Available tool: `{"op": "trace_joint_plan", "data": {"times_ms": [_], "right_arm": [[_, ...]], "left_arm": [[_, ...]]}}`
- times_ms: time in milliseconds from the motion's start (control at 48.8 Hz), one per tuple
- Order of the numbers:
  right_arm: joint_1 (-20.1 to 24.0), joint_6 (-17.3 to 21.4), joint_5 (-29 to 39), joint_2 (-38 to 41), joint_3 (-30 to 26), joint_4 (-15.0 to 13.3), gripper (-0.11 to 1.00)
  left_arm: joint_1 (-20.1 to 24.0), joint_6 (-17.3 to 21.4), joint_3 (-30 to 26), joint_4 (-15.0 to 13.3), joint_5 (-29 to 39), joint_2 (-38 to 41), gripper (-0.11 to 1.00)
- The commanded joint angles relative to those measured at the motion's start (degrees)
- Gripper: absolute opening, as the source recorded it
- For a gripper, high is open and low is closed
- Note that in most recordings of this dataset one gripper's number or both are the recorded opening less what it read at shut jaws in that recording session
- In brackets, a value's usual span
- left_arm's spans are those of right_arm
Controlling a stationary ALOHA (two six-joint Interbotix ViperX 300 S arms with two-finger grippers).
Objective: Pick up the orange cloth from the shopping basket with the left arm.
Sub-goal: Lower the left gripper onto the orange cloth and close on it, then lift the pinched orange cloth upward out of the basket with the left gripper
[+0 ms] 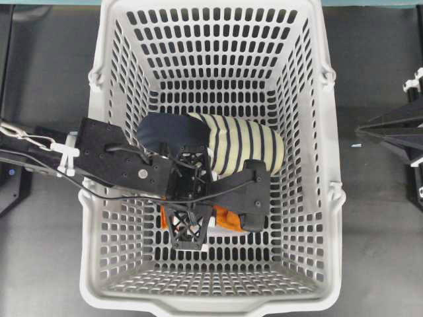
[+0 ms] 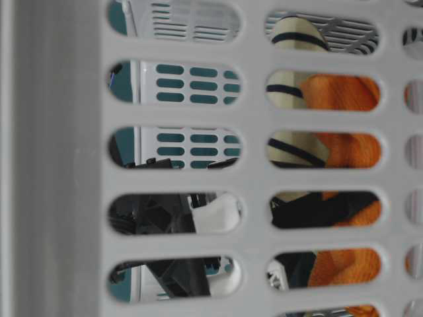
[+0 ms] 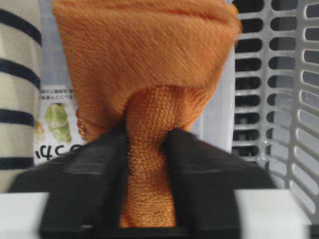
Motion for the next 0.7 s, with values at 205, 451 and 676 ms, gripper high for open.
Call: {"op": "trace_joint_plan", "data": {"times_ms": [205,451,676], "right_arm": [[0.1,0.1,-0.3,0.4,-0.4,0.2,0.0],[0.1,0.1,-0.3,0.3,-0.4,0.3,0.0],[0.1,0.1,-0.3,0.3,-0.4,0.3,0.0]], "left_arm": [[0.2,0.3,-6.4,0.2,4.7,-5.8,0.13],[0.2,0.3,-17.4,0.2,16.2,-9.2,0.13],[0.1,0.6,-29.0,0.3,27.8,-9.5,0.13]]}}
